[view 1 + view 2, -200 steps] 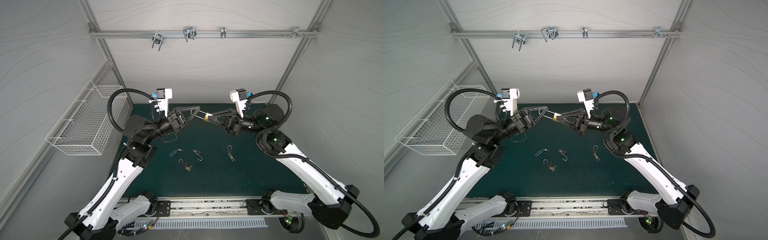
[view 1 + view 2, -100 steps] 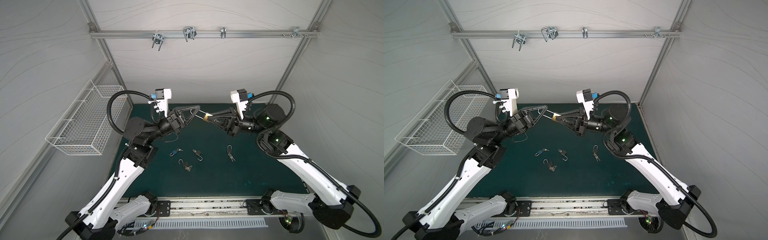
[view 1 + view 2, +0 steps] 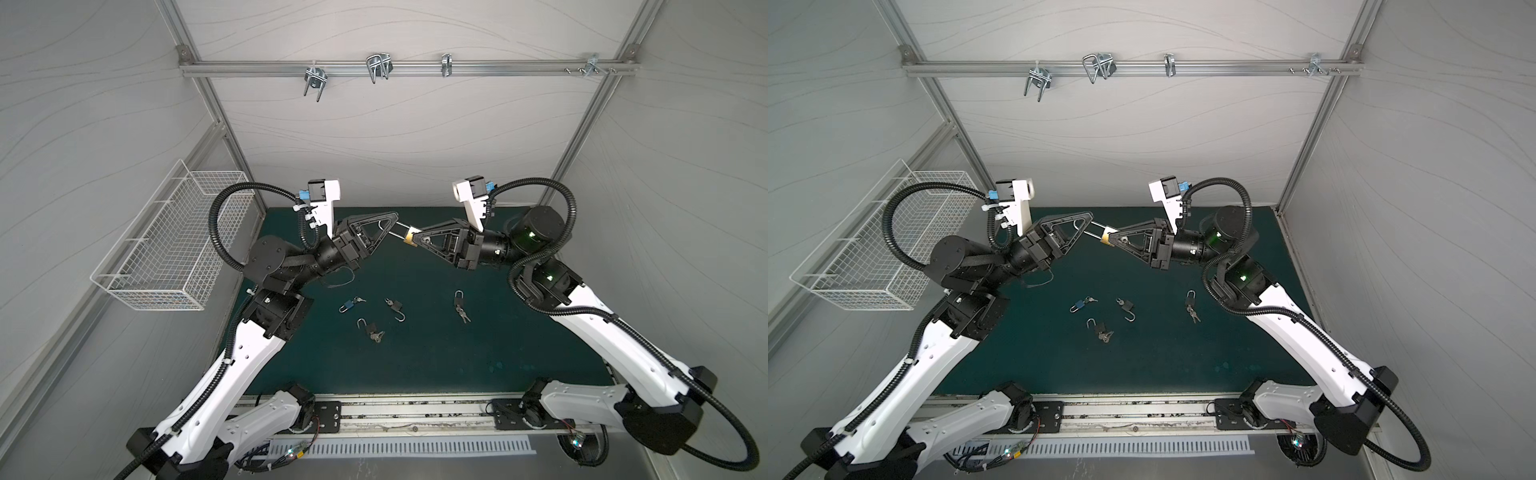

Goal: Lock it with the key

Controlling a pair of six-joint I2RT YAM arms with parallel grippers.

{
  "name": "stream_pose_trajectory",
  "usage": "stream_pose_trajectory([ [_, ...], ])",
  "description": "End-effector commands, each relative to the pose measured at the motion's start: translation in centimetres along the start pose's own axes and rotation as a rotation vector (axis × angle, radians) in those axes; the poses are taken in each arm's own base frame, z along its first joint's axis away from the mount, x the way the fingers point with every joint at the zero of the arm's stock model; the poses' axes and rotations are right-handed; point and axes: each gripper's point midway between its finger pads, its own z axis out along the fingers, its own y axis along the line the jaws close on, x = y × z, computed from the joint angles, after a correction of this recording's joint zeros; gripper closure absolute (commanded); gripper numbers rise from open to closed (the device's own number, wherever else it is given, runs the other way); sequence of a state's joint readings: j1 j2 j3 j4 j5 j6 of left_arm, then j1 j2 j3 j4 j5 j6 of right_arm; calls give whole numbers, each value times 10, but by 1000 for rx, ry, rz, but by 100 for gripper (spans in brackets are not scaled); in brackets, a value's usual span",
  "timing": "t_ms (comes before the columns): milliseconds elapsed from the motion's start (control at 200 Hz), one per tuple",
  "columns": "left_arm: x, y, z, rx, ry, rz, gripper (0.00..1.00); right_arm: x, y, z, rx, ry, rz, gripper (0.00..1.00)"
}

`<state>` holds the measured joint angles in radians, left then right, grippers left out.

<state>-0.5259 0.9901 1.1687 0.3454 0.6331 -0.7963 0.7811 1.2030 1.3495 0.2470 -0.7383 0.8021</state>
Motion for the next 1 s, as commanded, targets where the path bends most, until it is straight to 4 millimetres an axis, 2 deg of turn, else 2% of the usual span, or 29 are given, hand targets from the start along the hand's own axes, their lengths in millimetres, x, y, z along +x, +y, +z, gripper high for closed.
stream_pose_trajectory([
  [0,55,20,8,-6,204,-88,100,-16,12,8,-37,-53,13,100],
  [170,77,22,17,6,240,-130,100,-13,3,11,20,-47,-108,100],
  [365,102,21,31,40,276,-196,100,-19,7,12,45,-59,-272,100],
  [560,126,24,43,45,331,-221,100,-30,16,19,-11,-78,-273,100],
  [645,130,25,44,41,336,-237,100,-33,20,20,-27,-75,-273,100],
  [715,117,34,37,2,301,-224,100,-33,17,13,-2,-77,-281,100],
  [835,71,52,10,-72,177,-198,100,-26,0,-13,87,-81,-275,100],
  [915,52,50,2,-80,149,-174,100,-17,-9,-23,118,-65,-252,100],
  [995,46,43,3,-69,157,-157,100,-5,-9,-23,93,-20,-238,100],
])
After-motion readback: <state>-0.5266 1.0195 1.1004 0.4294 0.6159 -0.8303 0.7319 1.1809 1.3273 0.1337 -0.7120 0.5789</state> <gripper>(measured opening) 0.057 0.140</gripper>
